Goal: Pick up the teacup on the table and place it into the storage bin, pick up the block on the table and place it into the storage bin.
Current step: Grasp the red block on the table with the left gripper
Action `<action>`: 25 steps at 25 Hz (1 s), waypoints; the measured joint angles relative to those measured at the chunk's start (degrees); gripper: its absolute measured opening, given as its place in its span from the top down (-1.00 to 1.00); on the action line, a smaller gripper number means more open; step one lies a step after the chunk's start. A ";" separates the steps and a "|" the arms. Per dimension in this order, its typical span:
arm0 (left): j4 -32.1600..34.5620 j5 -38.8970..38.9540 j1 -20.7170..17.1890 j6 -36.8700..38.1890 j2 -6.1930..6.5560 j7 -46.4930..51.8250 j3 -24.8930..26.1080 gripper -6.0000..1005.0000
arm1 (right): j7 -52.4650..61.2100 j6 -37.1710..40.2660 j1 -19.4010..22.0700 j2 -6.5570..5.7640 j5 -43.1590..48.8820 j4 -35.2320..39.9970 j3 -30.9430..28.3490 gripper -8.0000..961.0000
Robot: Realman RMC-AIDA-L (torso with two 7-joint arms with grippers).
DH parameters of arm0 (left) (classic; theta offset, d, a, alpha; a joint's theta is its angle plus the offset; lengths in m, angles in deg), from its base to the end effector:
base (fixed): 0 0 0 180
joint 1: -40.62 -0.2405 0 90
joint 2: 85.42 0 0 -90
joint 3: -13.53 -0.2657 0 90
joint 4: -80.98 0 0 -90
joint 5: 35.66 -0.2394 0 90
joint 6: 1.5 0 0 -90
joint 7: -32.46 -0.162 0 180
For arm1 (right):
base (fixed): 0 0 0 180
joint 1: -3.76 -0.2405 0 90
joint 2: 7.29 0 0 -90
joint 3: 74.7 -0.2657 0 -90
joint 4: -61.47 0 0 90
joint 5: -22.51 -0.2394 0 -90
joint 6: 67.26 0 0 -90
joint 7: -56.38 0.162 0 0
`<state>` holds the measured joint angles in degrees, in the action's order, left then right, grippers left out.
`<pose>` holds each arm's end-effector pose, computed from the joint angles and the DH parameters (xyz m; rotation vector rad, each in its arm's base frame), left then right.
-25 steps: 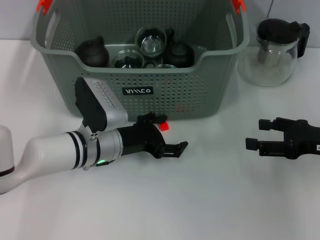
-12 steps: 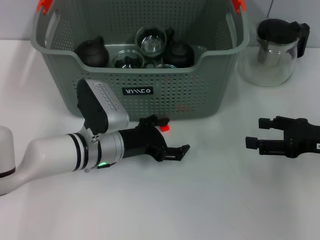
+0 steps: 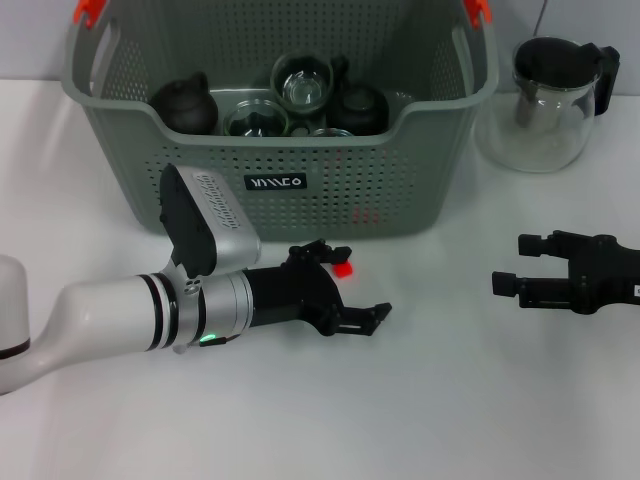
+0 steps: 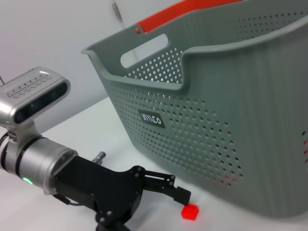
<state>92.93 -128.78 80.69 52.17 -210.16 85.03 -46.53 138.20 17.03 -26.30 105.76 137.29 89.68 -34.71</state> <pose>-0.2620 0.3761 -0.1659 -2.6696 -0.4409 -0.4134 0.3245 0.3628 -0.0076 -2.6529 0.8549 0.5987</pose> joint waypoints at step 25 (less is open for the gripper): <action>3.27 -1.87 -2.38 -0.41 0.14 4.86 0.73 -0.63 | 0.00 0.00 0.00 -0.03 0.00 0.00 0.00 -0.95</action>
<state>96.20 -130.65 78.31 51.76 -210.02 89.89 -45.79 138.20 17.03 -26.30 105.74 137.29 89.67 -34.71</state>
